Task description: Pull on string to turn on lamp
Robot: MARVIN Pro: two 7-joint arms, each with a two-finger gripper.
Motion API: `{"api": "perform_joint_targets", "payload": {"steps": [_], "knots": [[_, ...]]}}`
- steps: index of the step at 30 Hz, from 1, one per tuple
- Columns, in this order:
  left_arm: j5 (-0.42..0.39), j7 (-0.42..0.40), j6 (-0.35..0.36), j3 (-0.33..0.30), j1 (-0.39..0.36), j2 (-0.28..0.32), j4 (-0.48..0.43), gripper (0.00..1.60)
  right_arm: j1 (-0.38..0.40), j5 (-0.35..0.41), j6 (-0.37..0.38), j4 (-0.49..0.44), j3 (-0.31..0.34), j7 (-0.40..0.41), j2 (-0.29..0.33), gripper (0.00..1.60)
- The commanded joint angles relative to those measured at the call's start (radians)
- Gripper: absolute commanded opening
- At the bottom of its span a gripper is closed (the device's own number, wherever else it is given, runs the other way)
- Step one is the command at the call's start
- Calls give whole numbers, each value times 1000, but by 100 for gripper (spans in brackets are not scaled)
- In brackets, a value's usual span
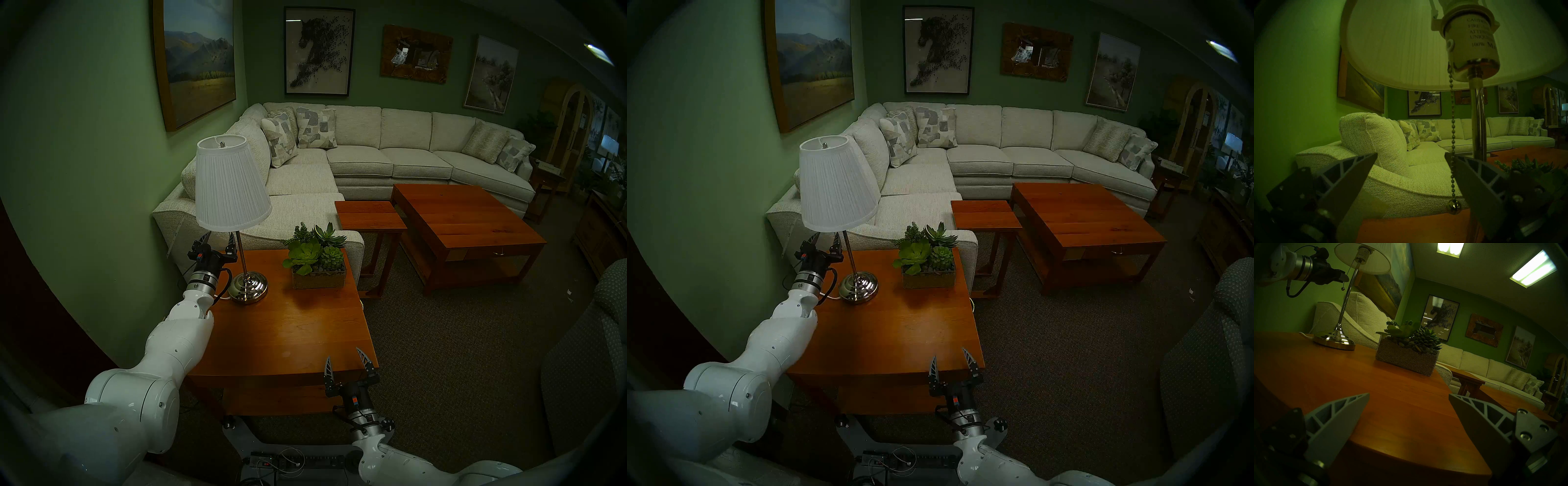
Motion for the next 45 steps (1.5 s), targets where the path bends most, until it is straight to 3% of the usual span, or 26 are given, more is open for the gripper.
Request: {"api": "perform_joint_targets", "payload": {"steps": [1, 4, 5, 6, 9, 11, 12, 24, 45], "knots": [[-4, -13, -69, -5, -82, 6, 19, 80, 10, -5, 2, -10, 2, -10, 0, 160], [-7, -22, -84, -6, -91, 6, 39, 77, 11, -6, 2, -10, 2, -10, 0, 160], [-7, -24, -88, -6, -93, 6, 44, 61, 11, -6, 2, -10, 2, -10, 0, 160], [-7, -24, -88, -6, -93, 6, 44, 61, 11, -6, 2, -10, 2, -10, 0, 160], [-11, -38, -98, -6, -101, 6, 62, 33, 11, -6, 2, -10, 2, -10, 0, 160], [-13, -49, -105, -6, -104, 5, 75, 2, 10, -6, 3, -10, 2, -11, 0, 160], [-15, -54, -109, -6, -106, 4, 82, 0, 10, -6, 3, -10, 2, -11, 0, 160], [-72, -167, -102, -21, -122, -17, 156, 0, 10, -9, 4, -12, 1, -14, 1, 160], [-82, -201, -87, -31, -177, -34, 331, 0, 10, -11, 4, -12, 2, -15, 1, 160]]}}
